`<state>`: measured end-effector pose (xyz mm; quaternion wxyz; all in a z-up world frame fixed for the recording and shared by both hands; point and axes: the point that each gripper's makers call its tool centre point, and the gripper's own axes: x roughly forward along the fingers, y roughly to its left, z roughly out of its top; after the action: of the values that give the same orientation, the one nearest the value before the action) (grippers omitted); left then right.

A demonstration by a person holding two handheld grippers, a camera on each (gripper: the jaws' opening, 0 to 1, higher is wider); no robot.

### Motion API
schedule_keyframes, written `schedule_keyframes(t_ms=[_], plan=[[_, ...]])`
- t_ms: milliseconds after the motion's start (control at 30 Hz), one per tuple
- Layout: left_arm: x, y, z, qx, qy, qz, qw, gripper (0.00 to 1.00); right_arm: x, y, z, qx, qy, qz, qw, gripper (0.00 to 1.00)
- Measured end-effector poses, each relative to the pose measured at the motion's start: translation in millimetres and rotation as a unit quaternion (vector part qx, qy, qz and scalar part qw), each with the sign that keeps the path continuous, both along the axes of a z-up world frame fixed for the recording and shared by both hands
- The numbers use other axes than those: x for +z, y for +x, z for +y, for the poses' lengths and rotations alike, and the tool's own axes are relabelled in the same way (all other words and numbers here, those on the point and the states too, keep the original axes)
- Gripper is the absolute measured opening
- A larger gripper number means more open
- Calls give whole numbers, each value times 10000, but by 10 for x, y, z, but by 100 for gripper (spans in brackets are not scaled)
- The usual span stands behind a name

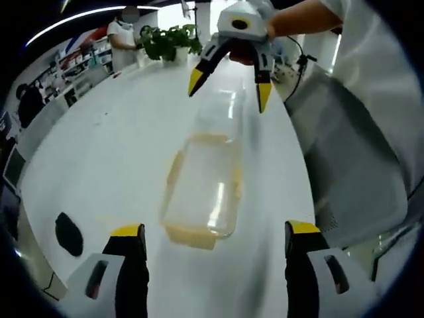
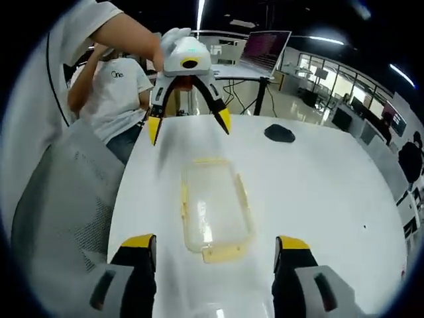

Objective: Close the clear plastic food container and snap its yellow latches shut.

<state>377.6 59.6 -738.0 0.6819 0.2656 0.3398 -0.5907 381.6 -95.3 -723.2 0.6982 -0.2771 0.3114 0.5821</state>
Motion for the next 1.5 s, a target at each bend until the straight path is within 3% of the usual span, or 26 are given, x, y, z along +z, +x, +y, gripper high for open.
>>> schedule_keyframes(t_ms=[400, 700, 967, 1167, 1267, 1500], plan=[[-196, 77, 34, -227, 269, 19, 9994, 79, -230, 68, -24, 35, -249, 57, 9997, 66], [-265, 119, 23, -334, 334, 19, 9989, 74, -320, 87, 18, 256, -326, 133, 9991, 59], [-363, 136, -1, -598, 476, -66, 9970, 66, -436, 87, 17, 589, -643, 127, 9961, 53], [-432, 161, 11, -754, 585, -98, 9954, 59, -520, 102, -3, 748, -771, 138, 9941, 56], [-462, 173, 25, -769, 641, -80, 9949, 57, -566, 120, -23, 817, -871, 135, 9928, 51], [-493, 185, 34, -800, 688, -41, 9944, 54, -649, 113, -46, 855, -1008, 197, 9910, 50]])
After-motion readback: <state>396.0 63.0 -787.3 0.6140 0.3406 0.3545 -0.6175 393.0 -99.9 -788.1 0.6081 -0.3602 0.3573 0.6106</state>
